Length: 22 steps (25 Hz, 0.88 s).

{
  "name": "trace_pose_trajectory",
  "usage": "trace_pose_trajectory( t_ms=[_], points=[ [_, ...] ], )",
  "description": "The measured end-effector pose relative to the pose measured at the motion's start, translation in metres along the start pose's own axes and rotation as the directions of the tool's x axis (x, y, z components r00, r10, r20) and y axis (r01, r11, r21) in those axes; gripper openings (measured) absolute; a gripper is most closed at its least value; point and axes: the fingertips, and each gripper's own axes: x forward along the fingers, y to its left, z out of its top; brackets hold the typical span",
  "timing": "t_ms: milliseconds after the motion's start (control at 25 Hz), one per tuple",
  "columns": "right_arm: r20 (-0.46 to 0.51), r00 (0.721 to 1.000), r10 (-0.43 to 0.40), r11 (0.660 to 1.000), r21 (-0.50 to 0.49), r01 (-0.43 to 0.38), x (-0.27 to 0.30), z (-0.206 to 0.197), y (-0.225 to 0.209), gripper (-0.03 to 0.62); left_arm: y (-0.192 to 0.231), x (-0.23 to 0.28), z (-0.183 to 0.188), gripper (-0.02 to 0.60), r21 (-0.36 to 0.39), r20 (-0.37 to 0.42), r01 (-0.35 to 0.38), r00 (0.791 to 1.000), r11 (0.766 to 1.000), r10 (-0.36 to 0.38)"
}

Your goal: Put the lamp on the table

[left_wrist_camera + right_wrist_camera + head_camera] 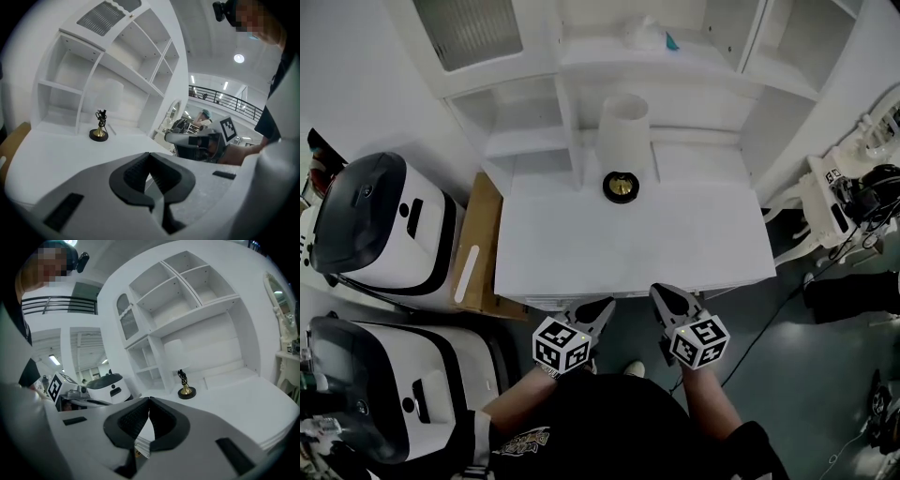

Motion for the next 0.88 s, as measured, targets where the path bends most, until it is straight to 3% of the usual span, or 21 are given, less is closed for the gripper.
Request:
trace_pose_trajectory(
  t_ms=[320,880],
  points=[
    [-0.03,0.998,0.058,0.998,-0.009,-0.058,-0.023,-0.019,0.003,0.026,-0.031,0.004,-0.023,0.006,-0.01,0.0,-0.028,1.0,1.0,0.028],
    [-0.008,0.996,0.092,0.995,-0.043,-0.092,-0.032,-0.01,0.025,0.026,-0.044,-0.005,-0.006,0.006,0.036,0.047,-0.034,0.998,0.999,0.032]
  ],
)
